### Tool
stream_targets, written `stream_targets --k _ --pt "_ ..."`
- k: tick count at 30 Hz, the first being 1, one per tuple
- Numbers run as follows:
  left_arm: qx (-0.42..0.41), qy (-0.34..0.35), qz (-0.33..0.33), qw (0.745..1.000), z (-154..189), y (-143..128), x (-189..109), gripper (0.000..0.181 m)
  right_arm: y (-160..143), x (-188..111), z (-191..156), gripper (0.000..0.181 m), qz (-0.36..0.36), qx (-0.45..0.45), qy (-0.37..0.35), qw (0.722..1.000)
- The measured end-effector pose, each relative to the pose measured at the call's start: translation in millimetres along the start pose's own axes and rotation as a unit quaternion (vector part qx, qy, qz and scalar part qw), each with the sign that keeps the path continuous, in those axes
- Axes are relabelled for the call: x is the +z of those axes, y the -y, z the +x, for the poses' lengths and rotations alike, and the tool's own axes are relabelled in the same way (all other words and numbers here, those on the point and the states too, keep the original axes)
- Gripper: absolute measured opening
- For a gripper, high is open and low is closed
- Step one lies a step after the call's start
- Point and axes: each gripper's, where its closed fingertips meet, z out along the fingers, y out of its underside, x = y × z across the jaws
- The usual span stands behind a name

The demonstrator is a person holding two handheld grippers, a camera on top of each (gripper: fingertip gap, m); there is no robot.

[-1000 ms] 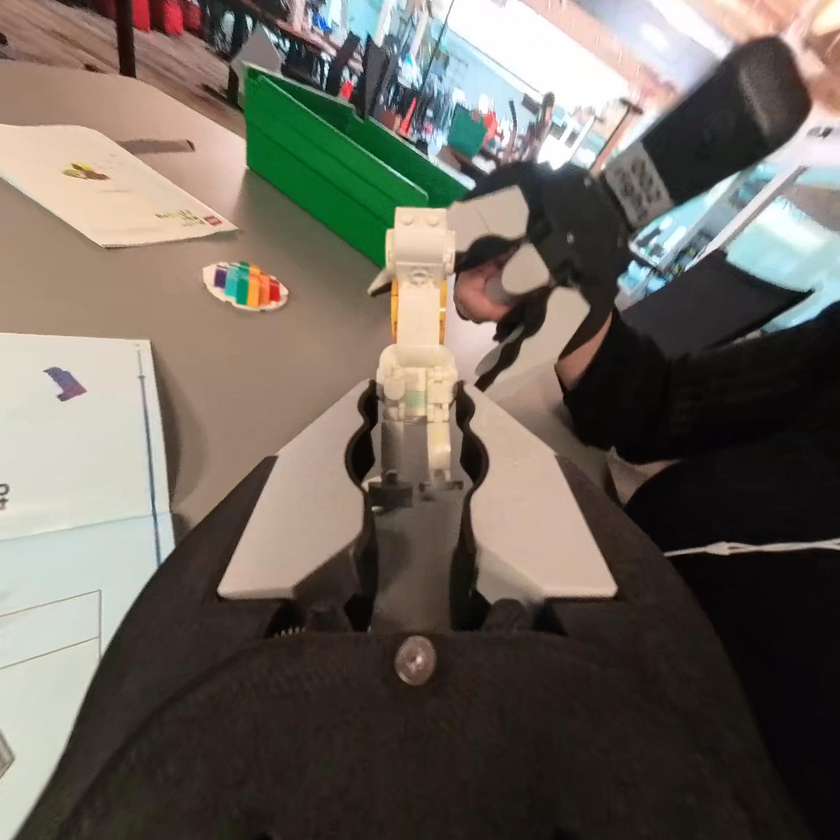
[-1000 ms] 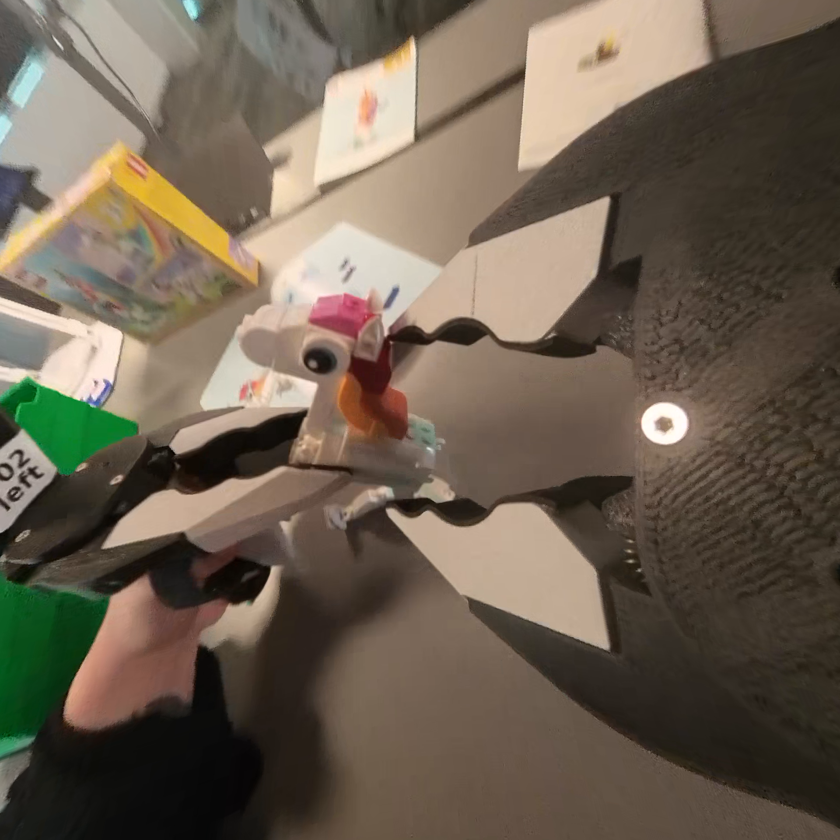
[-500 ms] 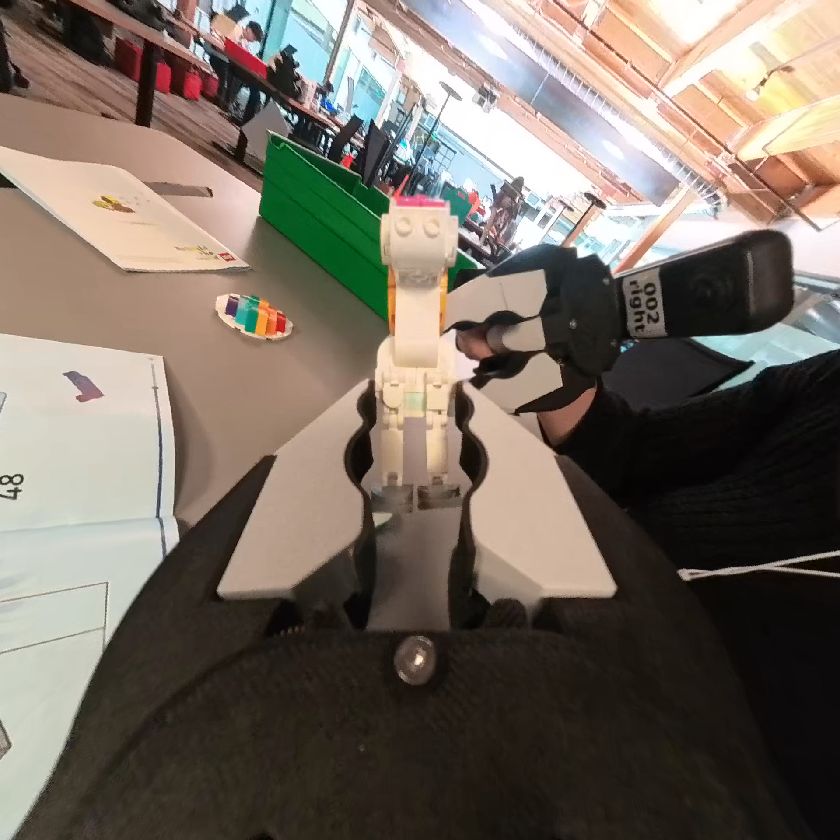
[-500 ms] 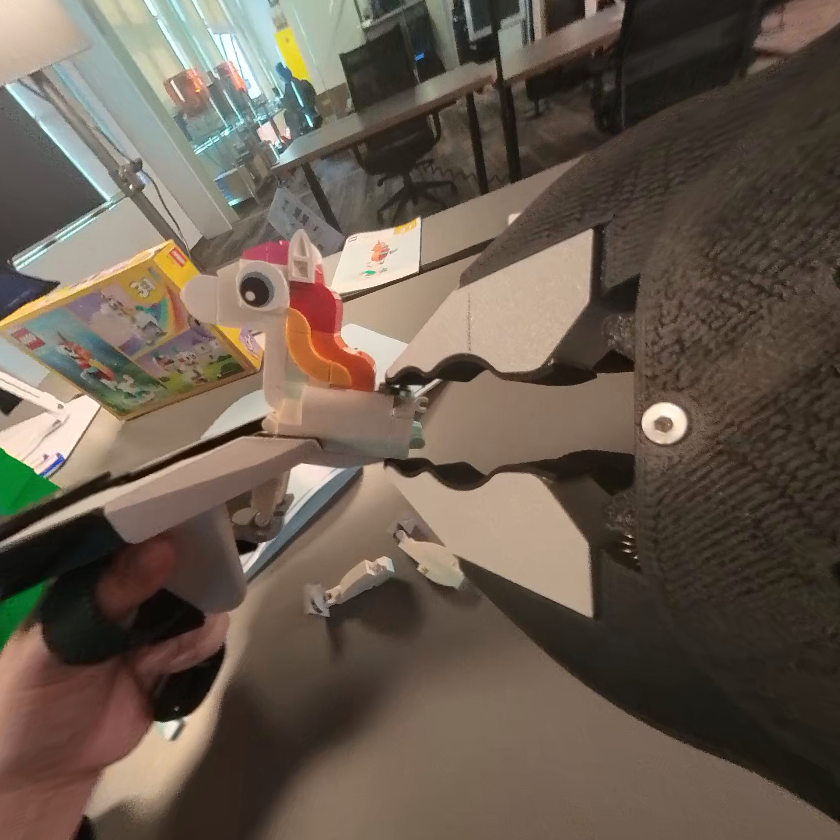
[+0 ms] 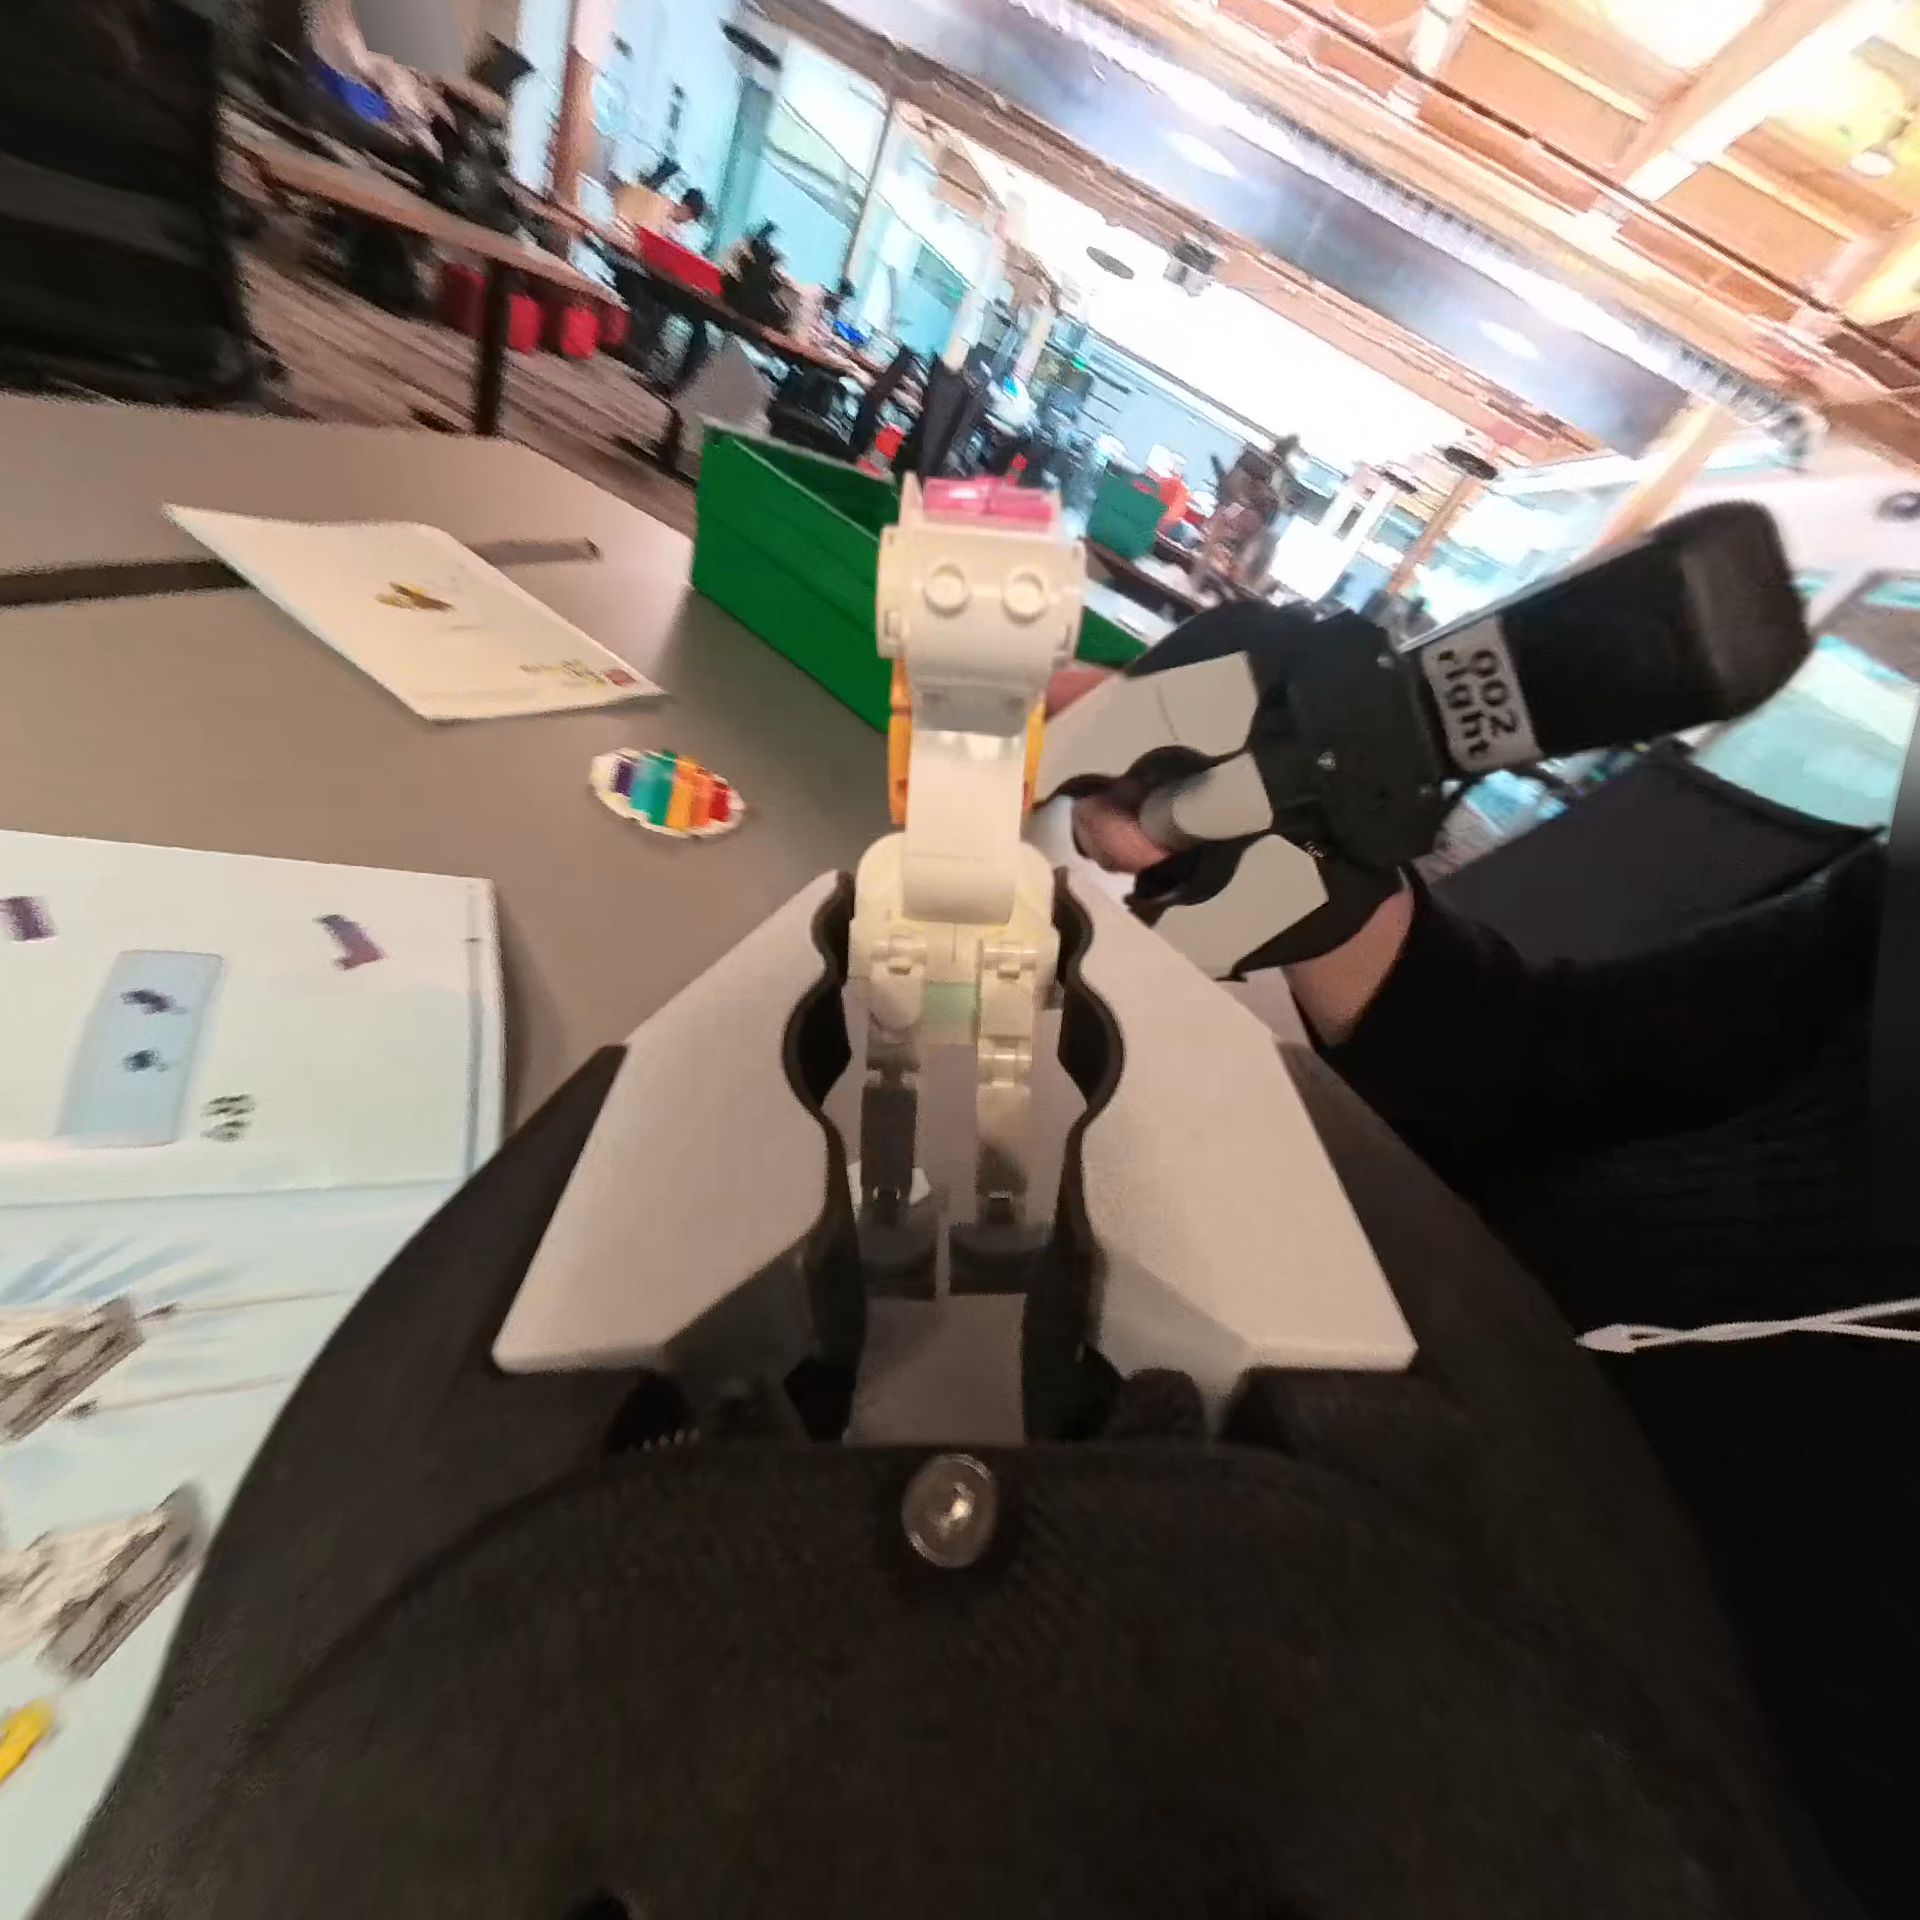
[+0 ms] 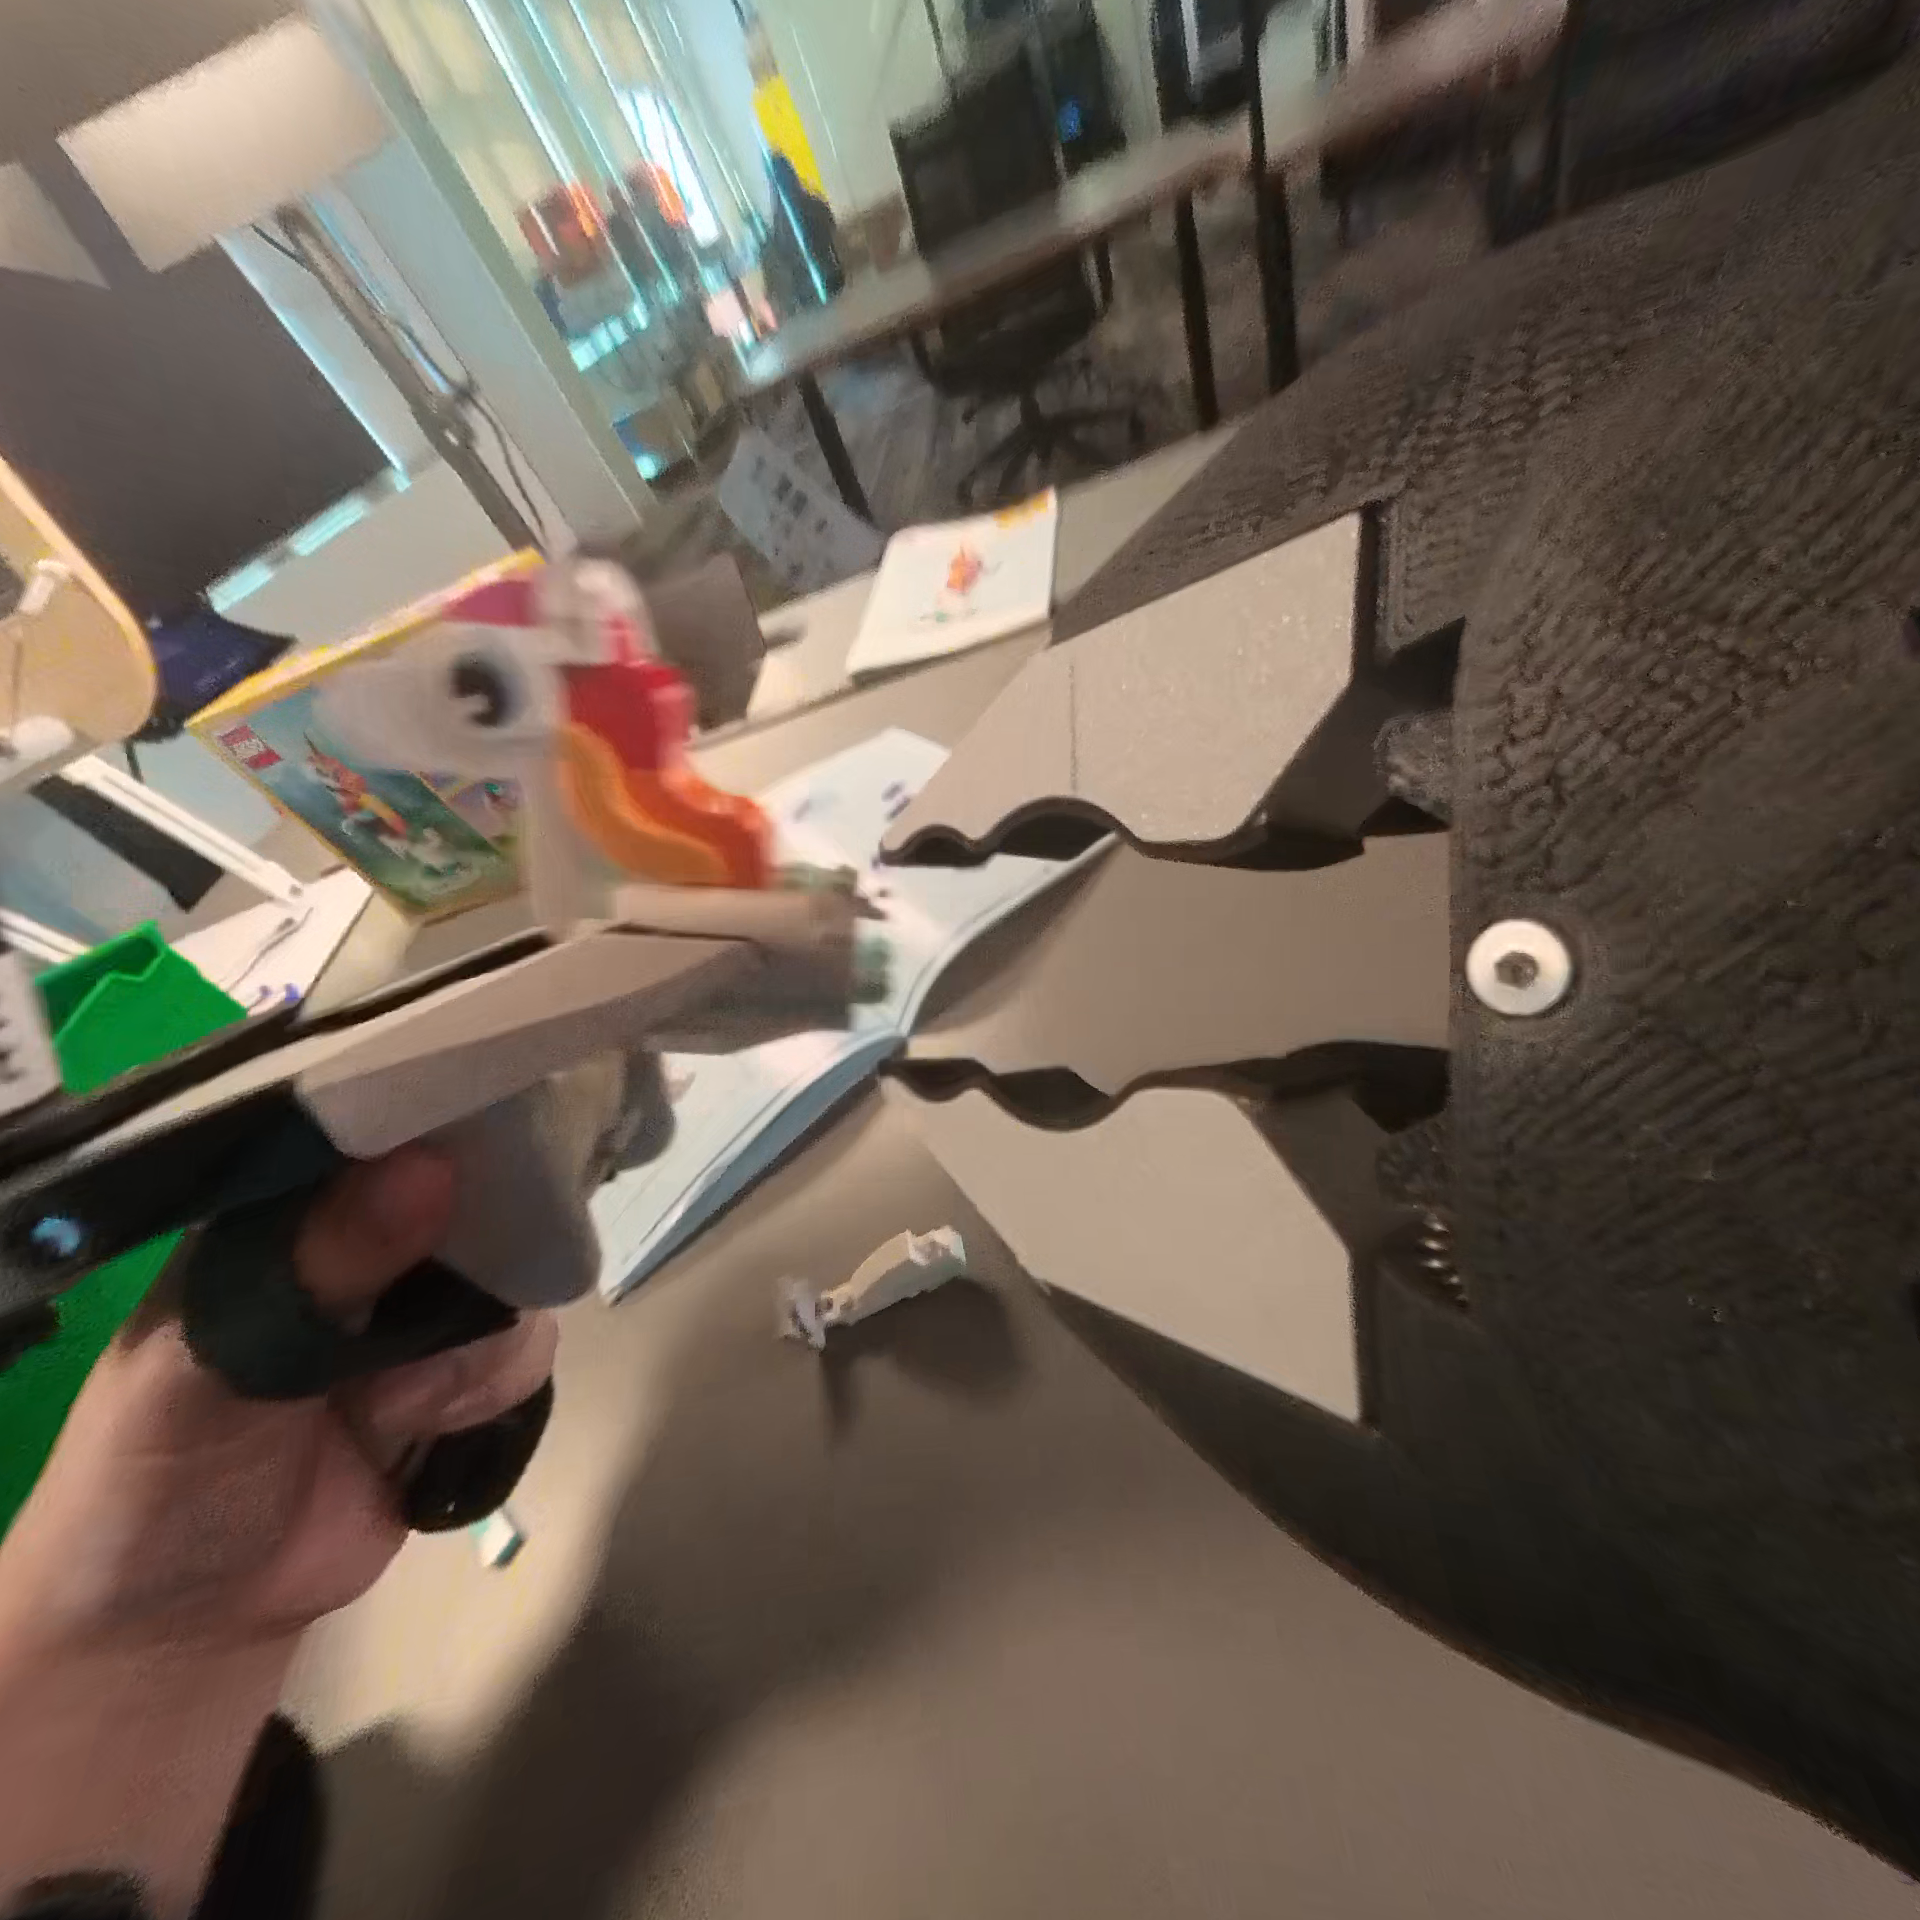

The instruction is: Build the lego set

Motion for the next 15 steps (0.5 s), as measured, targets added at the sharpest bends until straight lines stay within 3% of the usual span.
stream_targets --k 2,6,15 --pt "0.012 0.026 0.028 0.999 1 8 -18 0.037 -9 -3 -13 0.035 0.001 0.081 0.07 0.994" --pt "0.011 0.062 0.087 0.994 6 14 -50 0.037 -20 0 -48 0.037 -0.01 0.215 0.198 0.956" --pt "-0.034 0.063 0.132 0.989 4 5 -80 0.037 -32 43 -73 0.027 -0.074 0.129 0.228 0.962"
